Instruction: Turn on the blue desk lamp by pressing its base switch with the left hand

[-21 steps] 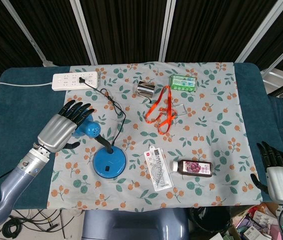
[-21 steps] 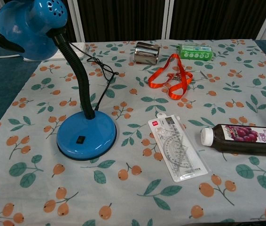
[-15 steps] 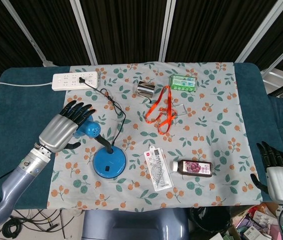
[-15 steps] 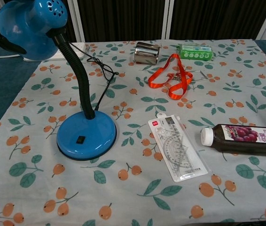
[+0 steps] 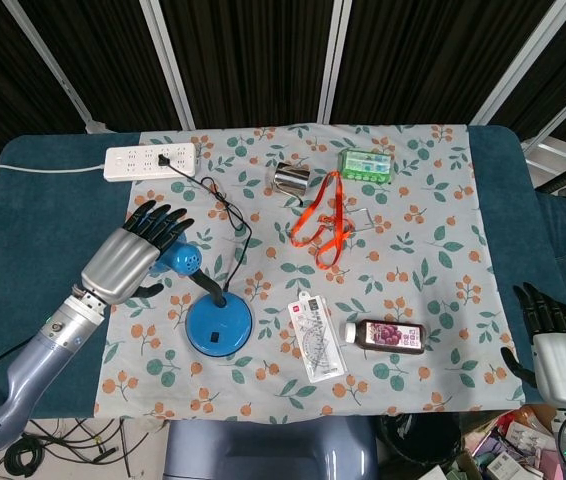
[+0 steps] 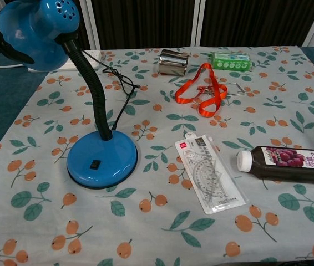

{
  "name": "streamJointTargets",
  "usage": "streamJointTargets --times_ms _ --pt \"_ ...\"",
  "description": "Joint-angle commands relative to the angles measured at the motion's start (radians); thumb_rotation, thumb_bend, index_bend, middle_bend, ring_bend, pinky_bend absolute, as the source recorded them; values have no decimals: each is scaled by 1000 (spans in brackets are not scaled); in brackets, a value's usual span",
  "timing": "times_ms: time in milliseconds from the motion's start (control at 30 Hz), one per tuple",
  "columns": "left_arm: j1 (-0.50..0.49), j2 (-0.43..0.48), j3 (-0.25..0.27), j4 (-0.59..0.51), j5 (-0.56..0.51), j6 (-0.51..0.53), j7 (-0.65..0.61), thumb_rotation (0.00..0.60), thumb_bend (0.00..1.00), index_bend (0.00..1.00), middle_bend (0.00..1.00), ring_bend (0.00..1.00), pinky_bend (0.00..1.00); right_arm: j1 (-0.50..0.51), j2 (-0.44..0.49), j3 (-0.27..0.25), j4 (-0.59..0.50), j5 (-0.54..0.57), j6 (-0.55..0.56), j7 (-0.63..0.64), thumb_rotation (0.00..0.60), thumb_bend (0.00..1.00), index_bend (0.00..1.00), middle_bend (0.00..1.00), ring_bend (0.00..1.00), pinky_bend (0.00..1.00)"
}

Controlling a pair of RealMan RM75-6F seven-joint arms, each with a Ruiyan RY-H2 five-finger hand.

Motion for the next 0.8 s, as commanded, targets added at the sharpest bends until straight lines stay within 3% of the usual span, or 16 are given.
streamJointTargets --times_ms 33,633,800 --pt "-1 0 0 -2 -1 0 0 600 82 0 49 0 0 0 0 0 0 0 0 -1 600 163 4 56 119 161" --pt "1 10 1 -10 29 26 -16 600 86 0 51 0 0 0 1 1 -1 2 0 0 600 162 4 56 119 161" --pt "37 26 -6 -26 98 121 -64 600 90 0 72 0 9 0 1 2 -1 4 1 2 600 162 4 56 119 161"
